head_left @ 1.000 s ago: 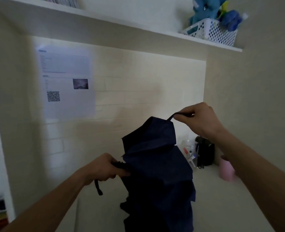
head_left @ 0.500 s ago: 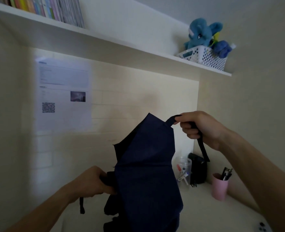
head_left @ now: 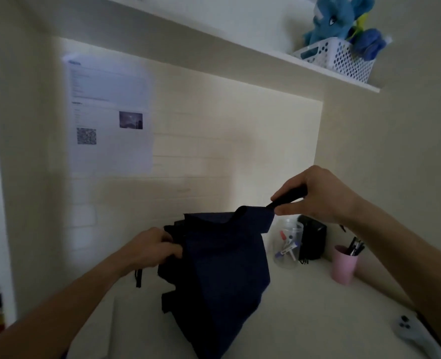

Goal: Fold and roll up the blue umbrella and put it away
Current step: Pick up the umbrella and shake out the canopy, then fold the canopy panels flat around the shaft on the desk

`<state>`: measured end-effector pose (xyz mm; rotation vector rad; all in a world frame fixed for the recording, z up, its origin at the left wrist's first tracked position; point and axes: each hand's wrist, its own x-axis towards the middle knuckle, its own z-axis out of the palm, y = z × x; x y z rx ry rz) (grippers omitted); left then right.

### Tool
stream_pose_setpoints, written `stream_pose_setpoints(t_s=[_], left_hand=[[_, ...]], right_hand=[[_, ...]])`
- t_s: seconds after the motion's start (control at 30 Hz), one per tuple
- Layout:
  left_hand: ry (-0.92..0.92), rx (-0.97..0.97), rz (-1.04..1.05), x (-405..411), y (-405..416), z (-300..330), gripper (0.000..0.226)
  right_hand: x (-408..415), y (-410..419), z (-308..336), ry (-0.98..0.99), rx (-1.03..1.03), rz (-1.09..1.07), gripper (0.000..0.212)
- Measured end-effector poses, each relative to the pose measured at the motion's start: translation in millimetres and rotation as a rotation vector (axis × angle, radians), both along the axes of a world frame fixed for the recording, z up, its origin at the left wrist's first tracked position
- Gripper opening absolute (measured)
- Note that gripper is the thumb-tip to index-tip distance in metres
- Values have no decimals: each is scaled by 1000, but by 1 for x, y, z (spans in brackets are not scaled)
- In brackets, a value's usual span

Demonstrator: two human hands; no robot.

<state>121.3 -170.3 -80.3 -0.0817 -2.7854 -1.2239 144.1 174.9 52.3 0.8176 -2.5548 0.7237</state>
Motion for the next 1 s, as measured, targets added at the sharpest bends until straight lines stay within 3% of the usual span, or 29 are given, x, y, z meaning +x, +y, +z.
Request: stream_pose_setpoints(t_s=[0.07, 0.23, 0.4, 0.53, 0.67, 0.77, 0.93, 1.0], left_hand=[[6, 59, 34, -6, -3, -1, 24], [128, -195, -64, -33, -14, -17, 24], [404, -503, -38, -78, -22, -44, 25], [452, -618, -52, -101, -25, -79, 25], [373, -757, -38, -116, -25, -139, 38], [314, -825, 12, -113, -15, -175, 50], [33, -799, 69, -92, -1, -196, 62], [90, -704, 109, -74, 2, -197, 67]], right_hand=[[1, -2, -12, 94, 69, -3, 12], [3, -9, -74, 264, 148, -19, 10], [-8, -14, -137, 263, 125, -55, 12], [-17, -16, -174, 225, 135, -128, 10], [-8, -28, -225, 181, 181, -170, 7], [6, -42, -270, 167, 204, -182, 17], [31, -57, -329, 140, 327, -194, 39], [38, -58, -347, 132, 320, -205, 42]])
